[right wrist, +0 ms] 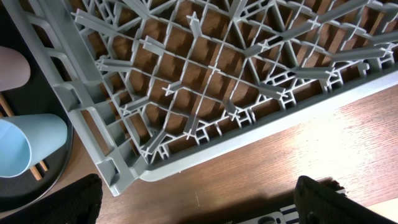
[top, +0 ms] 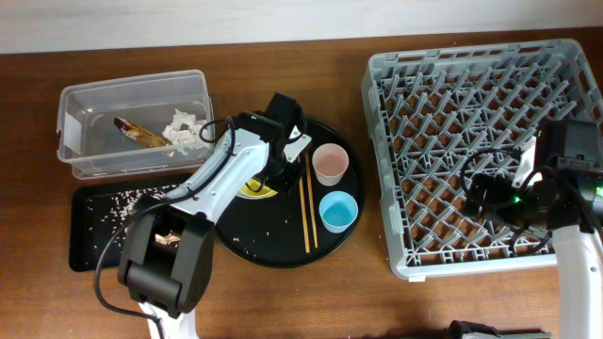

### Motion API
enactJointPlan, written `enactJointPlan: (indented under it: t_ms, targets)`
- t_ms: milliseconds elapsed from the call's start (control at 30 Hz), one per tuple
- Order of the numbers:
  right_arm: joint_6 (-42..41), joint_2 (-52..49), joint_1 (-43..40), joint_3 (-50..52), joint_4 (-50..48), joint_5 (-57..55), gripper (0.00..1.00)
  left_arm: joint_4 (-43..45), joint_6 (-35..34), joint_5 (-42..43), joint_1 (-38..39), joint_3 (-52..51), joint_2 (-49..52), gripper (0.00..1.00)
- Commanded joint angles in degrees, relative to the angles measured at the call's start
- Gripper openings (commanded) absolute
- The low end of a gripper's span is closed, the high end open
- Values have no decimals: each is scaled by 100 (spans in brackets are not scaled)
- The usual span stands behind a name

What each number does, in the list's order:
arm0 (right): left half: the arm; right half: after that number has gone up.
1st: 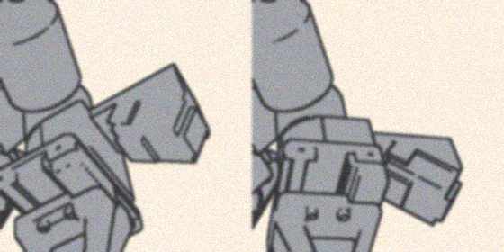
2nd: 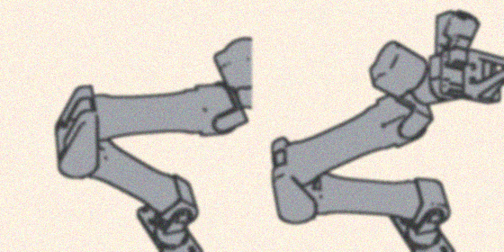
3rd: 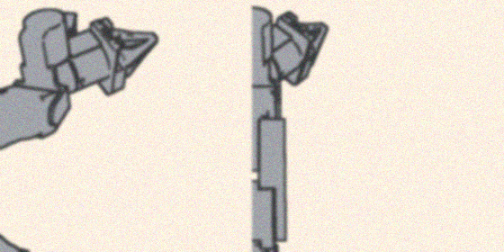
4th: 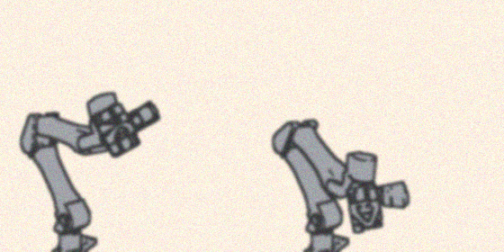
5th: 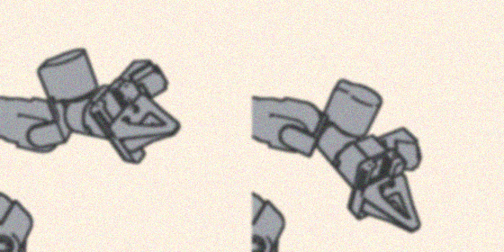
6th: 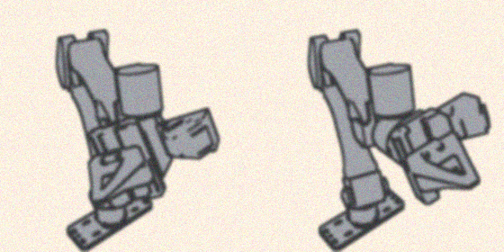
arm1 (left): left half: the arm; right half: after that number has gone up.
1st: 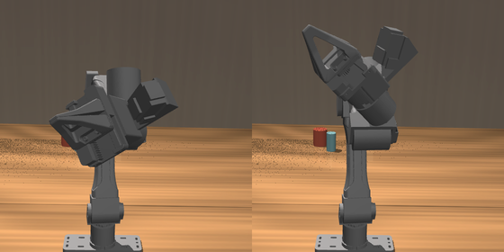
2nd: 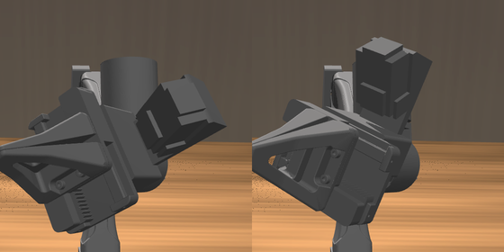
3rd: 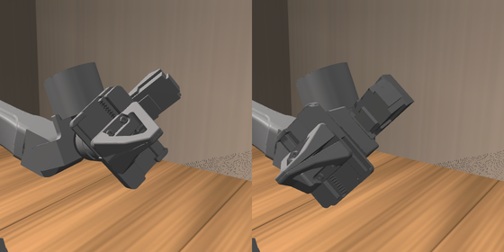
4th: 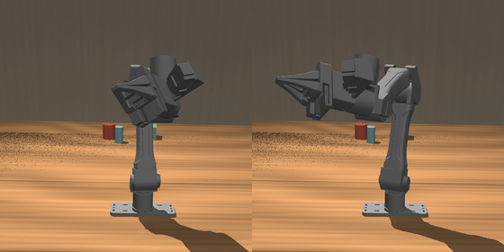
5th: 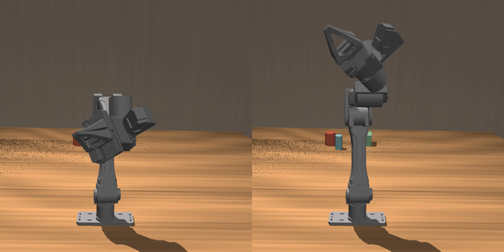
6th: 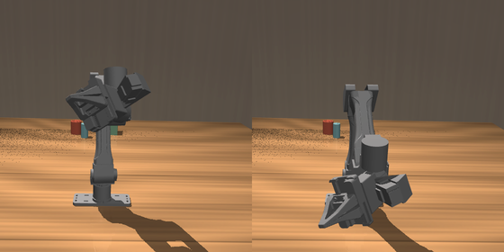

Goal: Sort waste into correct bins and load items into the dishwasher rack
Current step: 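Place the yellow bowl back on the grey plate with the left gripper, then grasp the blue cup with the left gripper and lift it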

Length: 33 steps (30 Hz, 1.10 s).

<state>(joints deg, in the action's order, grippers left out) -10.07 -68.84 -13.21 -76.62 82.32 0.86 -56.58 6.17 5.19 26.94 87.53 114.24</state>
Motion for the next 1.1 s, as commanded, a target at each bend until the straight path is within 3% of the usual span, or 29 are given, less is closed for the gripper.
enactJointPlan:
  t_ms: [0,100,167,267,300,333,400,500,600,667,767,867,967,1067]
  targets:
    - [37,22,-37,-66,4,-70,99,-260,-74,881,-9,26,42,3]
    - [37,22,-37,-66,11,-68,99,-304,-74,975,-11,26,42,0]
    - [37,22,-37,-66,17,-68,99,2,-81,-116,-15,28,42,1]
    - [37,22,-37,-66,20,-70,99,319,-319,-870,-22,28,42,1]
    - [37,22,-37,-66,20,-68,99,385,-317,-866,-20,28,42,14]
    - [37,22,-37,-66,20,-70,98,393,-317,-866,-22,28,42,41]
    - [37,22,-37,-66,17,-70,98,391,-319,-844,-22,39,28,54]
    - [37,22,-37,-66,17,-70,98,251,-319,-472,-22,236,-262,56]
    - [37,22,-37,-66,17,-70,99,109,-317,1617,-9,350,-955,59]
    - [37,22,-37,-66,17,-68,99,33,-319,2201,166,282,-964,59]
    - [37,22,-37,-66,17,-68,98,37,-372,1908,566,-9,-940,59]
    - [35,22,-35,-66,20,-66,99,278,-1156,776,1078,-525,-935,59]
    - [35,22,-35,-66,20,-48,99,634,-1305,632,1180,-925,-931,58]
    - [35,22,-35,-66,20,-48,99,1316,-1561,437,1180,-1617,-925,48]
